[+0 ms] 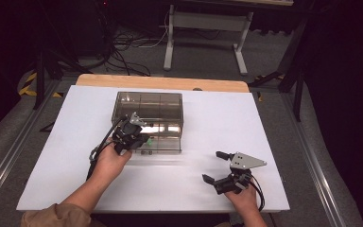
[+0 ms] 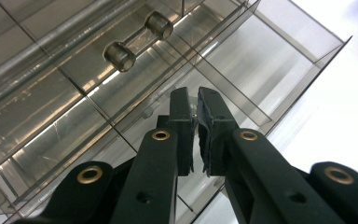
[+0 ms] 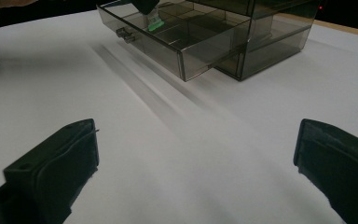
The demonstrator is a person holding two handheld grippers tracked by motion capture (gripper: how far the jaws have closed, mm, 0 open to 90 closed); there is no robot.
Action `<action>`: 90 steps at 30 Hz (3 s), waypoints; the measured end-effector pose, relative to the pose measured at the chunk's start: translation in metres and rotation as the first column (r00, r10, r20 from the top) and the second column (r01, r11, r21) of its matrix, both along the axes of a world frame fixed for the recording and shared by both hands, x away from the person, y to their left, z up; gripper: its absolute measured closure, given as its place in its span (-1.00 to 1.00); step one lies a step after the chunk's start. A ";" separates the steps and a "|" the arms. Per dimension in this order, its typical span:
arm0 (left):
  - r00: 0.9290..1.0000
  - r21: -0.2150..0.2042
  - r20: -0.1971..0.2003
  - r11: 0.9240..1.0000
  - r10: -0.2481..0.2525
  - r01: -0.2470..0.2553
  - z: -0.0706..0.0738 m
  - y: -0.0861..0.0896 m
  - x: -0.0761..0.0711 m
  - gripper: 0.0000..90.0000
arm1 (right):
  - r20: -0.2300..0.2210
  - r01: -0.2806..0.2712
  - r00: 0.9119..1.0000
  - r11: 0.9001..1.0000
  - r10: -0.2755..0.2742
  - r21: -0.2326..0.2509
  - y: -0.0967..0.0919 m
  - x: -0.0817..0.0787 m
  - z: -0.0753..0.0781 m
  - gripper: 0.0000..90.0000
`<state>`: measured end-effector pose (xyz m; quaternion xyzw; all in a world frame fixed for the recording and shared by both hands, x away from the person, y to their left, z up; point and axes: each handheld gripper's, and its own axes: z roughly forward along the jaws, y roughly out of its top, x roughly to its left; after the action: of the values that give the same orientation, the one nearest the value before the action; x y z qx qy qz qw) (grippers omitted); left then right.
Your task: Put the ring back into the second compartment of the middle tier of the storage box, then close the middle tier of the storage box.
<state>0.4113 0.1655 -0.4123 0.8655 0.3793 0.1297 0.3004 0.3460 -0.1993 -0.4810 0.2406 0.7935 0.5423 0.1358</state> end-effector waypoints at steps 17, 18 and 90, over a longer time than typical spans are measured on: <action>1.000 0.027 -0.005 1.000 0.000 0.000 -0.004 -0.001 0.002 0.65 | 0.000 -0.001 1.000 1.000 0.001 0.002 0.000 0.000 0.000 -0.99; 1.000 0.026 -0.001 1.000 -0.002 0.002 -0.003 -0.001 0.001 0.61 | -0.001 -0.001 1.000 1.000 0.001 0.002 0.000 0.000 0.000 -0.99; 0.914 0.168 -0.221 0.910 -0.341 0.380 0.001 0.014 -0.019 1.00 | 0.000 0.004 1.000 1.000 -0.004 0.000 0.000 0.000 0.000 -0.99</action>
<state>0.3918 0.1799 -0.4112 0.9556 0.2231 0.0290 0.1903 0.3458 -0.1992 -0.4813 0.2421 0.7930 0.5421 0.1367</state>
